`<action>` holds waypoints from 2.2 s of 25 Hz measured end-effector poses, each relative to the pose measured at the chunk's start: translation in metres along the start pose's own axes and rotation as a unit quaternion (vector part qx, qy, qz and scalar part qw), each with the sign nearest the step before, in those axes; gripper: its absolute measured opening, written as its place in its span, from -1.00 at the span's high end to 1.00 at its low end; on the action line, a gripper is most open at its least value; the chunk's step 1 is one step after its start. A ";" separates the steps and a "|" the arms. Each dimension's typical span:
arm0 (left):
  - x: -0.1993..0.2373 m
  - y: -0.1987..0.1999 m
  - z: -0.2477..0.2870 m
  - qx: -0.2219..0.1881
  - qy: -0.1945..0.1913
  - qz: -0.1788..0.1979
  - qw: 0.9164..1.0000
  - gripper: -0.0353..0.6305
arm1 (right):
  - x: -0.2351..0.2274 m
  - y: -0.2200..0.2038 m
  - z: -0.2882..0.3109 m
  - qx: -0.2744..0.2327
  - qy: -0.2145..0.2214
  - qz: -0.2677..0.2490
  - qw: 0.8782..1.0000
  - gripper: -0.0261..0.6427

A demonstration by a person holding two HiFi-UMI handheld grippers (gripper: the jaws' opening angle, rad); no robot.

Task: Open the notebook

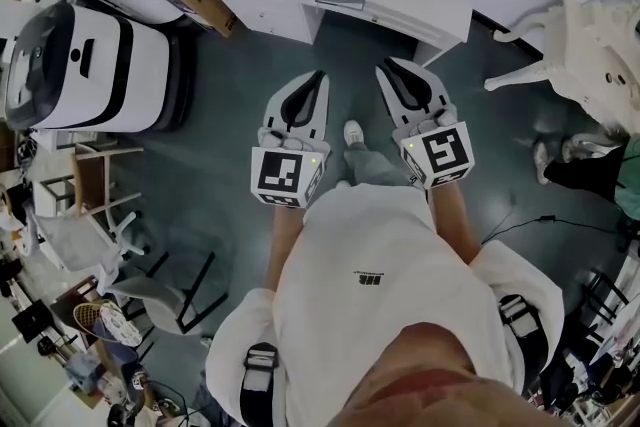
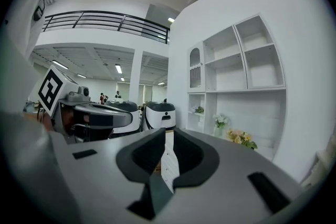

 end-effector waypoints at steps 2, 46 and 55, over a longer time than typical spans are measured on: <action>0.004 0.002 0.014 0.002 0.003 0.000 1.000 0.89 | -0.013 0.000 0.010 0.001 0.005 0.000 1.000 0.83; 0.120 -0.050 0.221 0.083 -0.074 -0.009 0.994 0.89 | -0.139 -0.084 0.179 0.084 -0.073 0.084 0.990 0.83; 0.142 -0.076 0.256 0.105 -0.120 -0.003 0.987 0.89 | -0.147 -0.114 0.204 0.111 -0.116 0.107 0.981 0.83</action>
Point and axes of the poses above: the fingertips, and each gripper's own axes: z forward along the fingers, x to its left, y out of its top, the point moved 5 cm from there along -z, backward along the fingers
